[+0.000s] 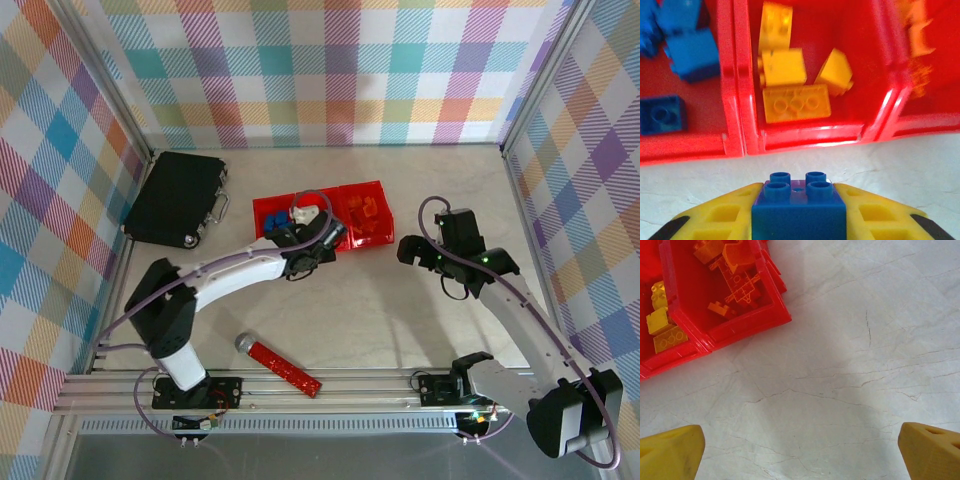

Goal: Sort the legos into containers by color
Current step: Place the lego in the container.

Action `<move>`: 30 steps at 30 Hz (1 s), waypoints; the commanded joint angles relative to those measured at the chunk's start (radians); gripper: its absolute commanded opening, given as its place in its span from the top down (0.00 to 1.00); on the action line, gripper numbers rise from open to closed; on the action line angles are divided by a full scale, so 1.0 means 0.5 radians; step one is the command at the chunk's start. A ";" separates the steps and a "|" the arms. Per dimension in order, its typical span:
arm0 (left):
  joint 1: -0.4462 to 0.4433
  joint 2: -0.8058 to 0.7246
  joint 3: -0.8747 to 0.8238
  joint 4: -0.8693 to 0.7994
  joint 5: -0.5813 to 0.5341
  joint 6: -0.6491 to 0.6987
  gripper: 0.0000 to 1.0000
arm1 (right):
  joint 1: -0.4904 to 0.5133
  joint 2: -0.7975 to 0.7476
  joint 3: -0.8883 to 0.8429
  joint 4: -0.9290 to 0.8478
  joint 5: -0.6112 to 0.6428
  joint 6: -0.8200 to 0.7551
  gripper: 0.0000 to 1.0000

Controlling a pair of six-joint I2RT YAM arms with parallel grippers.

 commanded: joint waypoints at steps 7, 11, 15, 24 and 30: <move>0.509 -0.276 0.157 -0.213 0.056 0.442 0.71 | -0.016 0.106 0.113 0.029 -0.151 0.158 0.01; 0.727 -0.158 0.259 -0.235 0.234 0.492 0.71 | -0.016 0.118 0.130 0.042 -0.163 0.180 0.01; 0.842 0.014 0.337 -0.249 0.344 0.464 0.71 | -0.016 0.150 0.169 0.025 -0.166 0.177 0.01; 0.902 0.333 0.387 -0.151 0.573 0.401 0.69 | -0.016 0.165 0.186 0.001 -0.151 0.178 0.01; 0.905 0.416 0.417 -0.184 0.548 0.388 0.56 | -0.016 0.175 0.171 -0.008 -0.135 0.166 0.01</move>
